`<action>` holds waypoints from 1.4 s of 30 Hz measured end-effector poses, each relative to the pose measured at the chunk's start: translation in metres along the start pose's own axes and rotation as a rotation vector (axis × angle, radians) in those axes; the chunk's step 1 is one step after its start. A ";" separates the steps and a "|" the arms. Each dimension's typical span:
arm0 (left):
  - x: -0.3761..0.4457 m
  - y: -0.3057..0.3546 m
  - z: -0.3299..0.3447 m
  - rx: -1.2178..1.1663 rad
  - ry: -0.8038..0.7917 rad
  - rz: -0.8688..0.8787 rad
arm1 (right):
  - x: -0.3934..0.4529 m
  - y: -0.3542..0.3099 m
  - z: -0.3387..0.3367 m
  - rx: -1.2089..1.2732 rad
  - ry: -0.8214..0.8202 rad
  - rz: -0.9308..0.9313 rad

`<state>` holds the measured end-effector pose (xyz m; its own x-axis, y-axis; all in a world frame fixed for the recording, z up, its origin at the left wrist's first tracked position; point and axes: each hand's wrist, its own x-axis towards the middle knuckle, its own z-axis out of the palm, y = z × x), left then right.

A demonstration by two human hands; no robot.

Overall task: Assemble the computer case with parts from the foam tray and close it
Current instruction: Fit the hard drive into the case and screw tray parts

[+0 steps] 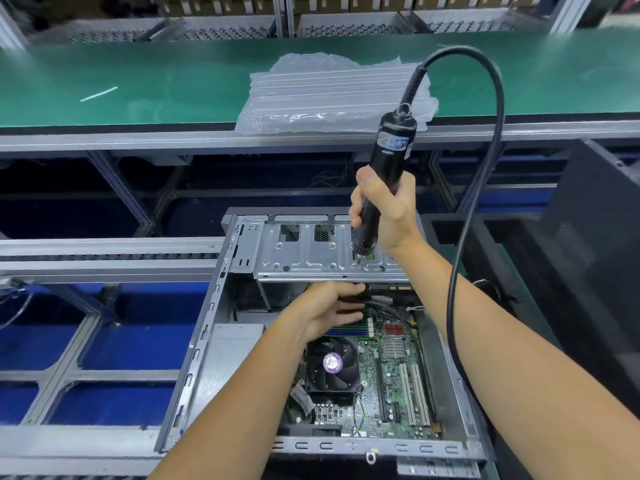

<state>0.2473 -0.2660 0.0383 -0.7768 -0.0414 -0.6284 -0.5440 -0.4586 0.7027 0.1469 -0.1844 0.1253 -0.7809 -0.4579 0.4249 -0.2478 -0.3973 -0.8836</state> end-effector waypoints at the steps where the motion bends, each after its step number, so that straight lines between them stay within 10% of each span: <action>1: -0.008 0.003 -0.002 0.051 -0.038 -0.032 | 0.001 -0.006 -0.004 0.040 0.029 -0.007; 6: -0.034 0.034 0.041 1.041 0.163 0.194 | -0.002 -0.047 -0.044 0.195 0.216 -0.055; 13: -0.008 0.019 0.193 1.422 0.066 0.580 | -0.061 -0.098 -0.151 0.133 0.446 -0.041; 32: 0.129 -0.178 0.272 2.013 -0.122 0.128 | -0.197 -0.005 -0.316 0.170 0.530 0.345; 42: 0.145 -0.218 0.281 1.698 -0.019 0.201 | -0.198 0.019 -0.333 0.087 0.479 0.377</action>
<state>0.1640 0.0772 -0.1118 -0.8668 0.0392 -0.4972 -0.1361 0.9405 0.3113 0.1059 0.1632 -0.0411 -0.9815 -0.1791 -0.0671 0.1274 -0.3504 -0.9279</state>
